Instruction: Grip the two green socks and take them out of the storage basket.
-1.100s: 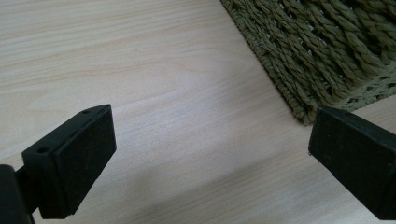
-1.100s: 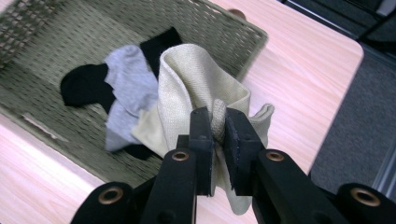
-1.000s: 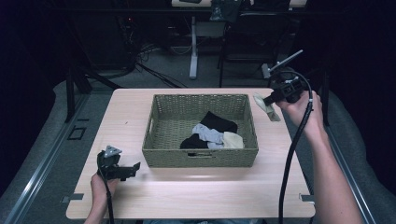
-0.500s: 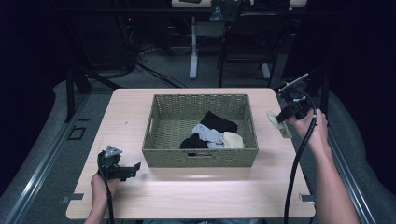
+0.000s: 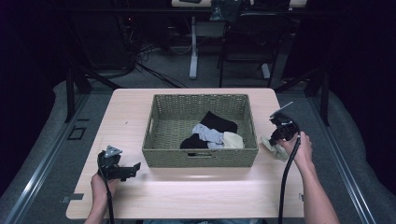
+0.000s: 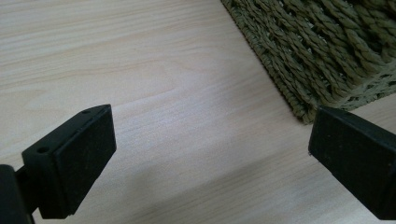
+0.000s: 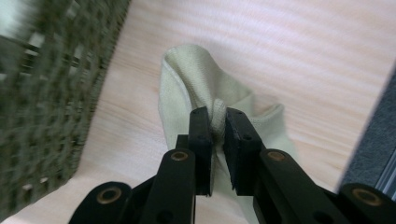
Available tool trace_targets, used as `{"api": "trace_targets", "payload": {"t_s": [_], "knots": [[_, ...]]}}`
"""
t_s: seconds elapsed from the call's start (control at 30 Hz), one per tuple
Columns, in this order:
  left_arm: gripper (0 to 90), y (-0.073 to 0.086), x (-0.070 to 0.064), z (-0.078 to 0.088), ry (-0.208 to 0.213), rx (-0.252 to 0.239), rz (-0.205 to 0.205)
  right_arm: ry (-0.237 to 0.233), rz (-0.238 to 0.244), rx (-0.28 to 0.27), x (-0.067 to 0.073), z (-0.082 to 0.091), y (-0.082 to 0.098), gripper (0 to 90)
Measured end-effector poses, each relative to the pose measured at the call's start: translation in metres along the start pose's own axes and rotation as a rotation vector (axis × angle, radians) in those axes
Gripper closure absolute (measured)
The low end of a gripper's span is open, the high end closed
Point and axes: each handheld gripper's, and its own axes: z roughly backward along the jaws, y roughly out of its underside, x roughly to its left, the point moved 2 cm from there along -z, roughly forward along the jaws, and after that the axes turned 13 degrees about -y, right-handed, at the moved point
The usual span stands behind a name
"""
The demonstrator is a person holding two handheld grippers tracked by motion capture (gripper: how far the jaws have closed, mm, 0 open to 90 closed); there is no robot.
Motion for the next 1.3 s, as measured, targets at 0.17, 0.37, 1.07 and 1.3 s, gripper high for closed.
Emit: {"api": "trace_targets", "payload": {"t_s": [0.17, 0.37, 1.07, 1.3], "knots": [[0.8, 0.0, 0.0, 0.0, 0.0, -0.002, 0.001, -0.021, -0.016, -0.004, -0.002, -0.018, 0.002, 78.6], [0.8, 0.0, -0.001, 0.0, 0.001, -0.002, 0.0, 0.011, 0.015, -0.059, 0.007, 0.019, -0.005, 49.6], [0.8, 0.0, -0.001, 0.0, 0.001, -0.004, 0.002, 0.011, 0.218, -0.18, 0.09, 0.124, -0.039, 2.3], [0.8, 0.0, -0.001, 0.0, 0.002, -0.004, 0.0, -0.012, 0.299, -0.144, 0.125, 0.114, -0.057, 0.0]]}}
